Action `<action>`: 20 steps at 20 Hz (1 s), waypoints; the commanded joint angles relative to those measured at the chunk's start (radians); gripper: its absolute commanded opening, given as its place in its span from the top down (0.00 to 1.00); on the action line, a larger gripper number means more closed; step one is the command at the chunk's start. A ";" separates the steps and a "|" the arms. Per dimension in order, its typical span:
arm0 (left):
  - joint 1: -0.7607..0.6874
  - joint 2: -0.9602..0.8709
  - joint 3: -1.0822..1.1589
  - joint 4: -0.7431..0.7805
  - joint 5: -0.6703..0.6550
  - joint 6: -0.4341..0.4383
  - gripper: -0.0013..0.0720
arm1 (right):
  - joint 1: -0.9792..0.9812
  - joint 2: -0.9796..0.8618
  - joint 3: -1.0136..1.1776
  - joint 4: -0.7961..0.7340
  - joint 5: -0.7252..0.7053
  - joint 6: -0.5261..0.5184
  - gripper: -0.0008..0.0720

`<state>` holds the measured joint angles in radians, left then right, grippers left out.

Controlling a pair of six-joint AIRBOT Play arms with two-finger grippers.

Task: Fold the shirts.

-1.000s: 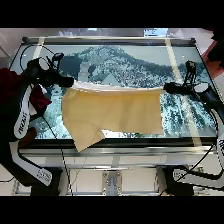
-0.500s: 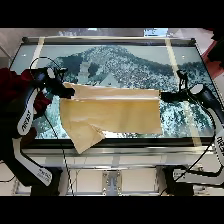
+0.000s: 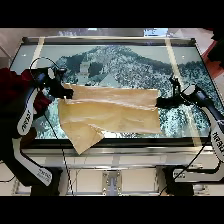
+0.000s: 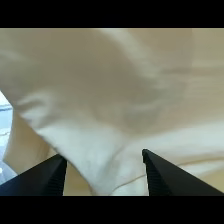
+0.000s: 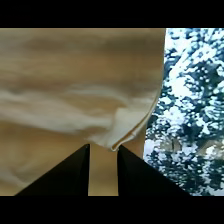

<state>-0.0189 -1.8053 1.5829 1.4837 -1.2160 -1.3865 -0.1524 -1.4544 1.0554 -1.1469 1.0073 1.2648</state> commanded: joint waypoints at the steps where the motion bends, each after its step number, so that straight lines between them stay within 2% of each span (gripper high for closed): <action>1: 0.006 0.067 0.055 0.008 -0.014 -0.005 0.24 | -0.010 0.045 0.015 -0.024 0.070 0.026 0.66; 3: 0.027 0.192 0.073 0.017 0.002 0.001 0.24 | -0.042 0.132 0.055 -0.114 0.107 0.066 0.51; 5: 0.073 0.341 0.034 0.016 0.027 0.003 0.24 | -0.102 0.235 0.076 -0.212 0.136 0.083 0.51; 7: 0.149 0.487 -0.110 -0.013 0.045 -0.044 0.24 | -0.197 0.325 0.056 -0.231 0.140 0.102 0.50; 8: 0.189 0.560 -0.230 -0.041 0.045 -0.062 0.24 | -0.252 0.357 0.036 -0.198 0.141 0.101 0.39; 12: 0.267 0.805 -0.743 -0.241 0.144 -0.125 0.24 | -0.396 0.390 -0.061 0.050 0.158 0.035 0.38; 16: 0.266 0.803 -1.028 -0.475 0.111 -0.127 0.24 | -0.401 0.390 -0.134 0.132 0.135 -0.010 0.38; 20: 0.266 0.789 -1.133 -0.496 0.151 -0.125 0.24 | -0.401 0.390 -0.140 0.165 0.130 -0.036 0.38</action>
<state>0.2432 -1.0222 0.5518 1.0508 -1.0870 -1.5101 -0.5461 -1.0676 0.9291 -1.0325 1.1408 1.2541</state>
